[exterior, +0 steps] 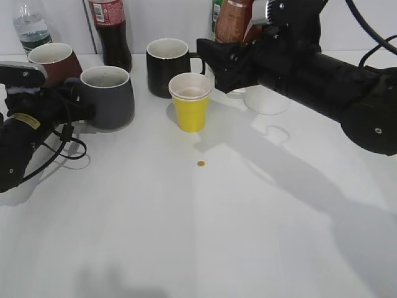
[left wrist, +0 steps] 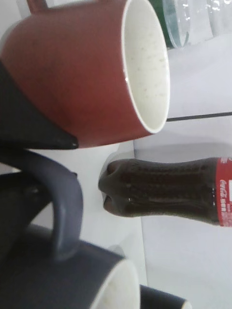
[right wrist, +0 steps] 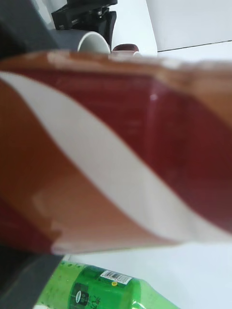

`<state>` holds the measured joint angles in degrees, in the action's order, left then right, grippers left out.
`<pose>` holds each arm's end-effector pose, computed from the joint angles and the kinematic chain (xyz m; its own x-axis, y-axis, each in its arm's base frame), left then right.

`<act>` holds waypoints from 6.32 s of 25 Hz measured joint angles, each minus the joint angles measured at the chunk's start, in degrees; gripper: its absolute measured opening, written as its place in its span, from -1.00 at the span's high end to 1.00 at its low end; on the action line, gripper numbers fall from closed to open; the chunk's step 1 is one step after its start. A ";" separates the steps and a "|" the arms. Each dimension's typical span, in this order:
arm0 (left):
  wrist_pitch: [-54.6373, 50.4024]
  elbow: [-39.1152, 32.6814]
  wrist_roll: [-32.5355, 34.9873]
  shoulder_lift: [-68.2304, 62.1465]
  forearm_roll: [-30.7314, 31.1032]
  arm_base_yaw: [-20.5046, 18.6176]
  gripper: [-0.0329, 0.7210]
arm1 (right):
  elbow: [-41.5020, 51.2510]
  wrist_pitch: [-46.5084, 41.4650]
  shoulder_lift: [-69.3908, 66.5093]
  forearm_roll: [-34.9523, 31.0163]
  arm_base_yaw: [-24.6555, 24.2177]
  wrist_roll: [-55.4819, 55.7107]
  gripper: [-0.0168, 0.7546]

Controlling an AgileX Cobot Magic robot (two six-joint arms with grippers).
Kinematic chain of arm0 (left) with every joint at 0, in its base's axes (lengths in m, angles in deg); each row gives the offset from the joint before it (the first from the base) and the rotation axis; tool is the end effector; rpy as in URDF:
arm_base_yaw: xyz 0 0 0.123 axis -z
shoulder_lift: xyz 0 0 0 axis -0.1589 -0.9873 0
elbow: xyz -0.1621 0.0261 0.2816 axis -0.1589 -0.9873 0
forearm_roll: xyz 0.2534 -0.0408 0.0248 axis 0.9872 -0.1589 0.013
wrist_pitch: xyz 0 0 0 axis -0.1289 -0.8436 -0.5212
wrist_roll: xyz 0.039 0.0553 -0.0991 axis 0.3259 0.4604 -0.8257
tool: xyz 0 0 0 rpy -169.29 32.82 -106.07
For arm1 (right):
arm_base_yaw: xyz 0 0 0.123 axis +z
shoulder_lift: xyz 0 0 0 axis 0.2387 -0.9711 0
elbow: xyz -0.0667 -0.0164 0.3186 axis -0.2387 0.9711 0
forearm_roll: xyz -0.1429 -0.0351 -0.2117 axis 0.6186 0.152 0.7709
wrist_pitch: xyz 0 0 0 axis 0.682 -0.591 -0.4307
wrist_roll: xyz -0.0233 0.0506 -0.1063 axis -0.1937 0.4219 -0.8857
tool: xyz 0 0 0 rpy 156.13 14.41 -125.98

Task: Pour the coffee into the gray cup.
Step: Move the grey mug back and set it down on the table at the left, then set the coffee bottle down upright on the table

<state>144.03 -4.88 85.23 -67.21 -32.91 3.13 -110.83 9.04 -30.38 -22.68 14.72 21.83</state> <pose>0.4093 -0.0861 0.1393 -0.0572 0.0316 -0.9979 0.1902 0.9815 0.0202 0.3379 0.2200 0.2535 0.0257 -0.0122 -0.9996 -0.6935 0.7200 -0.0266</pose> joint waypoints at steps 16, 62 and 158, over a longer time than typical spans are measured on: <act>-2.55 0.10 -0.26 0.00 -0.12 -0.04 0.52 | 0.00 0.00 0.00 0.00 0.00 -0.01 -0.41; 1.61 -18.13 -0.43 11.97 -0.72 -0.05 0.04 | 0.00 -0.98 0.00 -1.97 0.00 -1.51 -0.41; -42.78 -27.45 -0.43 66.06 0.15 0.14 0.07 | 1.92 4.38 -17.06 -13.89 -26.37 -9.92 -0.68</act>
<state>101.26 -32.33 84.81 -1.15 -32.76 3.27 -108.91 13.42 -47.44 -36.58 -11.66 11.91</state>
